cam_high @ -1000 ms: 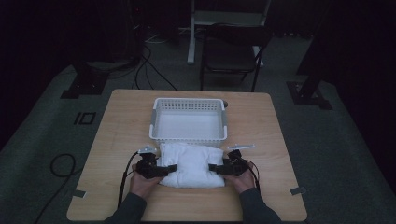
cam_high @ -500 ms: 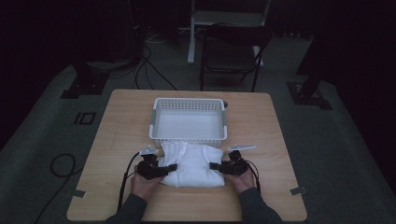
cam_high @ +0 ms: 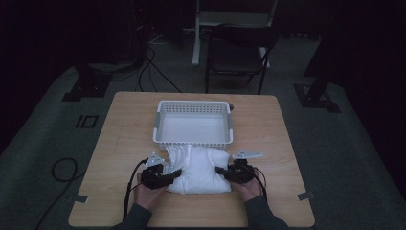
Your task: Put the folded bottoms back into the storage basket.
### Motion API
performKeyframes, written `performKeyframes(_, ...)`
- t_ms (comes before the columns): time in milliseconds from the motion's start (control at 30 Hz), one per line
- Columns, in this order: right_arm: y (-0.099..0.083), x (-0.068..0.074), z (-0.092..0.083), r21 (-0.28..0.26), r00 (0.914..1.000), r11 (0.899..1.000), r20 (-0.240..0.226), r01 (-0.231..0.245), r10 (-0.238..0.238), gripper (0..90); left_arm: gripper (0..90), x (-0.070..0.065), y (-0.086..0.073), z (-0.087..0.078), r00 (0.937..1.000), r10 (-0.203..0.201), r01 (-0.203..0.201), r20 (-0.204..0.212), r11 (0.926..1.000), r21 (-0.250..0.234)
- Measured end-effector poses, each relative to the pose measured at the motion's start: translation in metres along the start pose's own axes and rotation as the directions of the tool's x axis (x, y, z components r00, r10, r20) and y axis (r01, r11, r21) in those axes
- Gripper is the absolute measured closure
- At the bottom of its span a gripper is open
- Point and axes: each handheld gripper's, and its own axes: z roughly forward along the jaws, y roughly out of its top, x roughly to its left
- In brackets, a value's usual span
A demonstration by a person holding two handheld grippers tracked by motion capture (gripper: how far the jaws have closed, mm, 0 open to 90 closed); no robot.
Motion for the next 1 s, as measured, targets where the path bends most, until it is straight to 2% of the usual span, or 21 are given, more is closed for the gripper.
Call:
performKeyframes(467, 0.008, 0.009, -0.015, -0.047, 0.9992, 0.998, 0.013, 0.038, -0.038, 71.1, 55.8, -0.009, 0.008, -0.015, 0.9997, 0.023, -0.023, 0.0, 0.9981, -0.057)
performKeyframes(1000, 0.017, 0.018, -0.028, -0.08, 0.998, 0.995, 0.02, 0.061, -0.06, 71.2, 55.8, -0.015, 0.017, -0.029, 0.9994, 0.033, -0.034, -0.007, 0.9955, -0.089)
